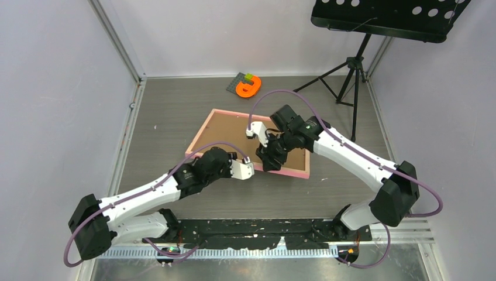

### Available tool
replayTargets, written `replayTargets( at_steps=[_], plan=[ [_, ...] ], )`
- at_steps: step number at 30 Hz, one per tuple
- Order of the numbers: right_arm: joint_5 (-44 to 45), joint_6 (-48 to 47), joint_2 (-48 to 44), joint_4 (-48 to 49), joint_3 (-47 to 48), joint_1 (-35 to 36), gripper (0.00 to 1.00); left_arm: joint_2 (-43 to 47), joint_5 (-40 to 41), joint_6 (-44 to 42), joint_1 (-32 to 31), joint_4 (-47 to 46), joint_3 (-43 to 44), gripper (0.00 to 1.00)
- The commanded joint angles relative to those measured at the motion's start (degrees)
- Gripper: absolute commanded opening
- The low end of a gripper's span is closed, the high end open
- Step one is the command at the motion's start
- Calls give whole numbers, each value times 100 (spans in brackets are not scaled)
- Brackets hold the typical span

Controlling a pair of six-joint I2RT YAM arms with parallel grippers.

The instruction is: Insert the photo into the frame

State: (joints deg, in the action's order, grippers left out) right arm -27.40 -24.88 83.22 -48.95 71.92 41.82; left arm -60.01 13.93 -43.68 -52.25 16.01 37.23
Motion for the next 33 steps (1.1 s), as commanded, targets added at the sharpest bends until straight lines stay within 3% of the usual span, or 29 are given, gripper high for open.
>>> replayTargets(
  at_steps=[1, 4, 9, 21, 33],
  plan=[
    [428, 150, -426, 131, 392, -38, 59, -143, 222, 307, -18, 172, 615, 23],
    [609, 144, -635, 113, 449, -43, 72, -276, 215, 368, -16, 332, 792, 15],
    [945, -50, -970, -93, 591, -47, 80, -442, 232, 468, -21, 638, 1182, 0],
    [1875, -752, -2016, 56, -165, -45, 89, -582, 144, 782, -22, 1710, 2422, 0],
    [2424, -1331, -1735, 70, 176, -26, 91, -507, -264, 742, -13, 2268, 2837, 0]
  ],
)
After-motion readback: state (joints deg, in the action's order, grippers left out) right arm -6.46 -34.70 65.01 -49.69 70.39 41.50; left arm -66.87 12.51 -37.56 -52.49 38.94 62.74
